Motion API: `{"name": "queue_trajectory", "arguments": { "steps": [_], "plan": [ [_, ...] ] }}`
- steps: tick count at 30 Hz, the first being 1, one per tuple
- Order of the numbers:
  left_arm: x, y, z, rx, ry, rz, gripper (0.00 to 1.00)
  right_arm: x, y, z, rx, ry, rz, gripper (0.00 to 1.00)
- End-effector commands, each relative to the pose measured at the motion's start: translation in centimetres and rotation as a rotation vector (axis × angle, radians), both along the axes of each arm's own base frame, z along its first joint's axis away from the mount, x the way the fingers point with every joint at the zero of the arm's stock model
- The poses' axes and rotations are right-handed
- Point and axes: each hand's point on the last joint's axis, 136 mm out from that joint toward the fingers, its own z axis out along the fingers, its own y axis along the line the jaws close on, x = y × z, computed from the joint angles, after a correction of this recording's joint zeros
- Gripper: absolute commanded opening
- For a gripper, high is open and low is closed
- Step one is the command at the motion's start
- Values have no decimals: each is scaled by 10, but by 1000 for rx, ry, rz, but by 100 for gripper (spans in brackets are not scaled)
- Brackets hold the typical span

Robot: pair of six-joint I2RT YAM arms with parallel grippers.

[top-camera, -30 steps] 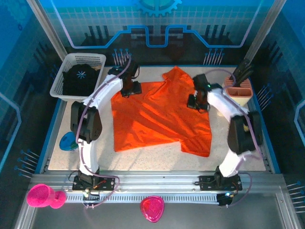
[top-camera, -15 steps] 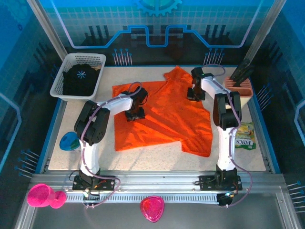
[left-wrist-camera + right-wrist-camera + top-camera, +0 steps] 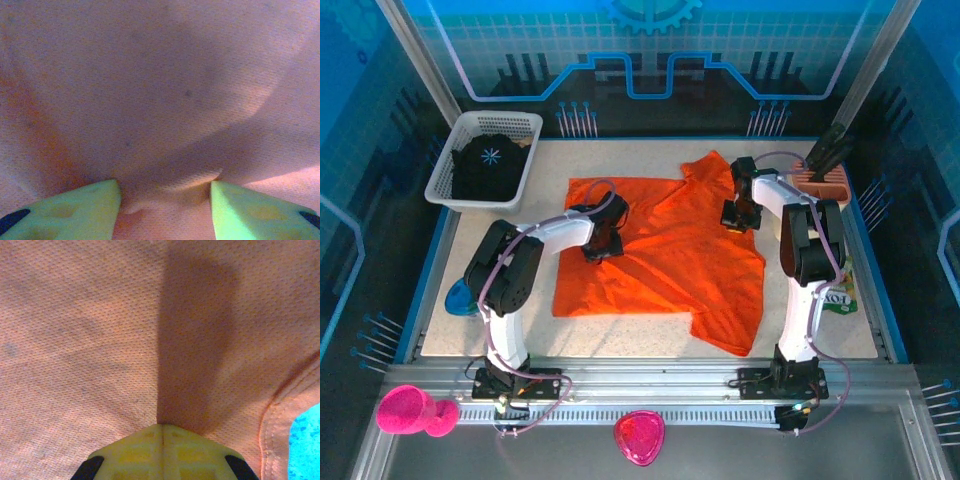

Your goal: Fold and stack the t-shirts

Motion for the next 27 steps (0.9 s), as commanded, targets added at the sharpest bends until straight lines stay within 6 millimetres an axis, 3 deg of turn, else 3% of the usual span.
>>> {"name": "queue_trajectory", "arguments": {
  "steps": [1, 5, 8, 11, 14, 18, 23, 27],
  "plan": [
    [-26, -2, -13, 19, 115, -17, 54, -4, -7, 1, -15, 35, -13, 0],
    [10, -4, 36, 75, 18, -52, 60, 13, -3, 32, -4, -38, 26, 0],
    [39, 0, 78, 93, -68, -52, 63, 12, 0, 58, 14, -91, 44, 0],
    [67, 20, 117, 112, -139, -15, 68, -3, 5, 78, 54, -126, 64, 0],
    [93, 52, 134, 96, -150, 45, 67, -24, 10, 91, 93, -157, 79, 4],
    [126, 91, 131, 98, -132, 84, 61, -56, 24, 101, 159, -184, 117, 12],
    [169, 111, 113, 100, -130, 54, 58, -87, 38, 104, 201, -191, 147, 15],
    [194, 119, 86, 110, -92, 20, 53, -102, 48, 108, 216, -199, 164, 15]
  ]
}}
